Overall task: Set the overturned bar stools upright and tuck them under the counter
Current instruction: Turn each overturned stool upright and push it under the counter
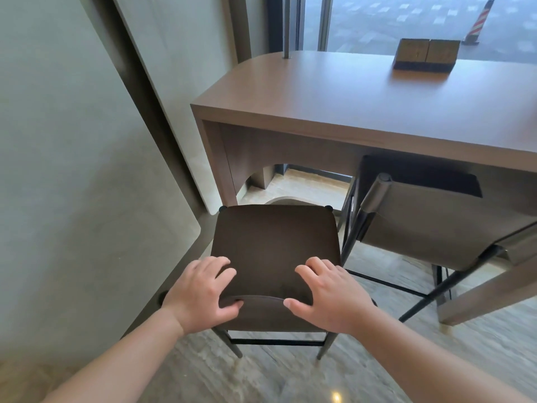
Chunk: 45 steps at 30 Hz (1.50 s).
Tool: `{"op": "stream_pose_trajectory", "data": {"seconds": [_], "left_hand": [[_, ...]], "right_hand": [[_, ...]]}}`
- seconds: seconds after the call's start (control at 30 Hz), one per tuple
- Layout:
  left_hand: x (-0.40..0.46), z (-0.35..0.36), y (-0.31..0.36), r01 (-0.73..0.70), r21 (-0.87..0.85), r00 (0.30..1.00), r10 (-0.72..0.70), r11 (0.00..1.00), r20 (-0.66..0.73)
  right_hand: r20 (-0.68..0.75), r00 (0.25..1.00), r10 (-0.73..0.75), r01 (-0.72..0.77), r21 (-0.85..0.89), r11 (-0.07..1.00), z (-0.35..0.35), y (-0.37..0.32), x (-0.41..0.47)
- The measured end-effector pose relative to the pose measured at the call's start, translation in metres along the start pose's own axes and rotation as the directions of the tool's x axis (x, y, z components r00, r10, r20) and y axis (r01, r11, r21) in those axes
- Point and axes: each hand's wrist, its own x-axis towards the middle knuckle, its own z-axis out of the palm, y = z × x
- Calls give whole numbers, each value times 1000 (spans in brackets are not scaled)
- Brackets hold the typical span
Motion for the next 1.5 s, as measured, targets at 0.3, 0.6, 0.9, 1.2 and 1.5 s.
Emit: {"op": "stream_pose_trajectory", "data": {"seconds": [0.3, 0.6, 0.9, 1.2, 1.5], "left_hand": [[39, 0, 11, -124, -25, 991, 125, 992, 43], [50, 1, -19, -127, -13, 984, 127, 992, 125], [68, -4, -67, -263, -12, 938, 259, 965, 231], [62, -1, -73, -221, -153, 943, 251, 963, 220], [59, -2, -85, -219, -169, 956, 246, 961, 161]], "right_hand": [[8, 992, 124, -124, 45, 991, -11, 20, -22], [18, 990, 139, -139, 35, 990, -10, 2, -4], [21, 989, 147, -146, -20, 989, -10, -6, 12], [-65, 996, 63, -72, -152, 986, -15, -17, 16], [-25, 999, 20, -24, -156, 988, -25, -17, 42]]}}
